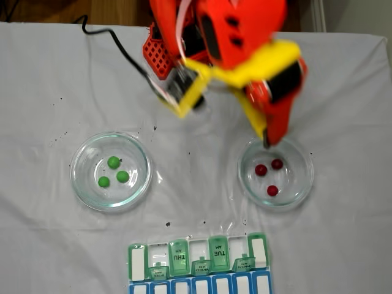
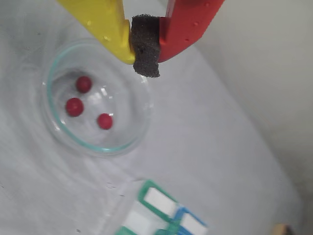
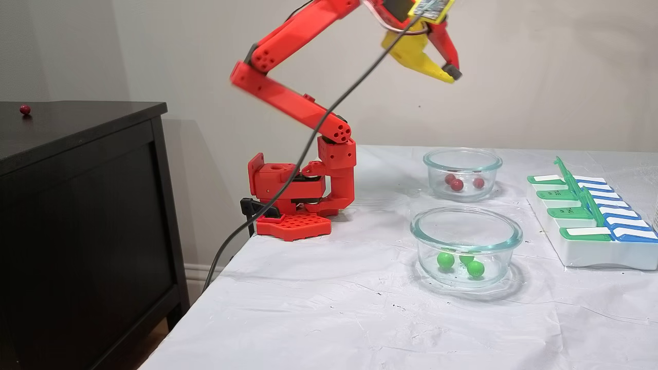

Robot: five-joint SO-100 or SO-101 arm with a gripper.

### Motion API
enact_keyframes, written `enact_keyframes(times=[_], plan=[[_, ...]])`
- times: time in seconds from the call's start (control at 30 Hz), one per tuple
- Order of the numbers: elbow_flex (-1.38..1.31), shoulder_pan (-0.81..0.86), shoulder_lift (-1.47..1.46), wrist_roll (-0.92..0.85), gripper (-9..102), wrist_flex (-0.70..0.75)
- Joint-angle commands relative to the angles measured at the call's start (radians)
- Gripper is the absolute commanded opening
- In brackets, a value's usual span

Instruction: Sort medicines into box.

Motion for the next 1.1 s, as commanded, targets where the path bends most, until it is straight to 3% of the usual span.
enact_keyframes(times=[0.0,0.3,0.8,1.07], plan=[[-0.077,-0.038,-0.032,-0.006,0,-0.028],[-0.072,-0.092,-0.149,-0.040,0,-0.061],[-0.051,-0.137,-0.341,0.012,12,-0.167],[-0.117,-0.176,-0.411,0.094,21,-0.100]])
